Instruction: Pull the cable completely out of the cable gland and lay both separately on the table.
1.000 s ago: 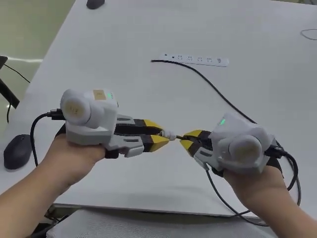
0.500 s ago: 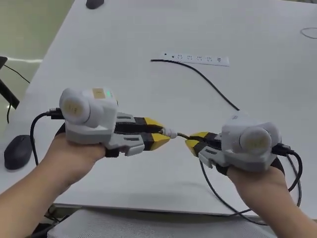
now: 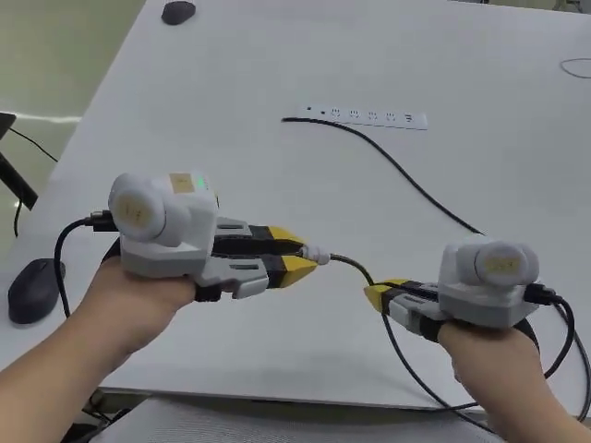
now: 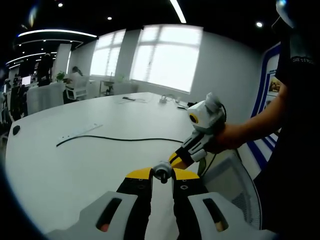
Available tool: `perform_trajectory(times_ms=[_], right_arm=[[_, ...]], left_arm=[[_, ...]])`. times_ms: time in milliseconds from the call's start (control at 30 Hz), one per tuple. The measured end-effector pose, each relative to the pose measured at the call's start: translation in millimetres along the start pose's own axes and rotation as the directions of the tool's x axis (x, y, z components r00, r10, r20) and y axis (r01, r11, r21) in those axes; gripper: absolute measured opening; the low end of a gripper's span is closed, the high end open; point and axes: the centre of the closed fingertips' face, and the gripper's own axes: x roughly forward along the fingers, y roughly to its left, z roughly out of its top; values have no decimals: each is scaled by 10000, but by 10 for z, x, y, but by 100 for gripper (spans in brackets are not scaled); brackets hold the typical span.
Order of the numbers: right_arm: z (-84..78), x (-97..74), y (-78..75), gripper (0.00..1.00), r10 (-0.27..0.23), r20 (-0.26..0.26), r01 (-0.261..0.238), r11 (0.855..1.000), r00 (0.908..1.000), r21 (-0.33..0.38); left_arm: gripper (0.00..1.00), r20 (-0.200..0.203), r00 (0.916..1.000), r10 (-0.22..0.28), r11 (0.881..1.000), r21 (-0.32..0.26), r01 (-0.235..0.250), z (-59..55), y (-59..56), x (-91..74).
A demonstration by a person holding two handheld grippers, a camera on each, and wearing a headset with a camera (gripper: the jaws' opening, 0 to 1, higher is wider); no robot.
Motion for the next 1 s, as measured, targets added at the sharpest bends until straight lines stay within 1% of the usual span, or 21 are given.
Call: perform_trajectory(times_ms=[100,200,367,533,567,733,833,933,967,1000], right_arm=[[-39,8,-52,0,-48,26,47,9996,10000,293],[-38,4,-39,0,-24,67,22,9994,10000,357],[-13,-3,-40,1,-78,117,78,10000,9999,17],[4,-19,-37,2,-85,174,90,9996,9998,-262],[16,-24,-46,2,-112,236,122,9990,9997,-440],[15,-33,-39,3,-112,98,120,9958,9999,-907],[11,-30,-23,3,-139,-52,129,9882,9999,-1527],[23,-43,22,3,-149,-226,90,9701,9996,-2427],[35,-47,38,5,-160,-211,101,9666,9996,-2560],[51,-50,49,7,-187,-233,113,9588,9996,-2840]], left_arm=[[15,-71,10000,-30,10000,22,30,-20,-10,12],[15,-110,9999,-59,10000,17,60,-44,-8,16],[15,-84,10000,-33,10000,-9,33,-38,21,4],[15,-29,10000,-22,10000,-25,22,-7,7,3],[15,-6,10000,-19,10000,-32,19,4,3,3],[15,14,10000,-9,10000,-92,9,7,1,2],[15,32,10000,17,9999,-120,-16,10,9,-6],[15,65,10000,18,9999,-152,-17,16,12,-16],[15,74,10000,17,9999,-165,-16,18,12,-19],[15,69,10000,-2,9998,-198,3,16,9,-20]])
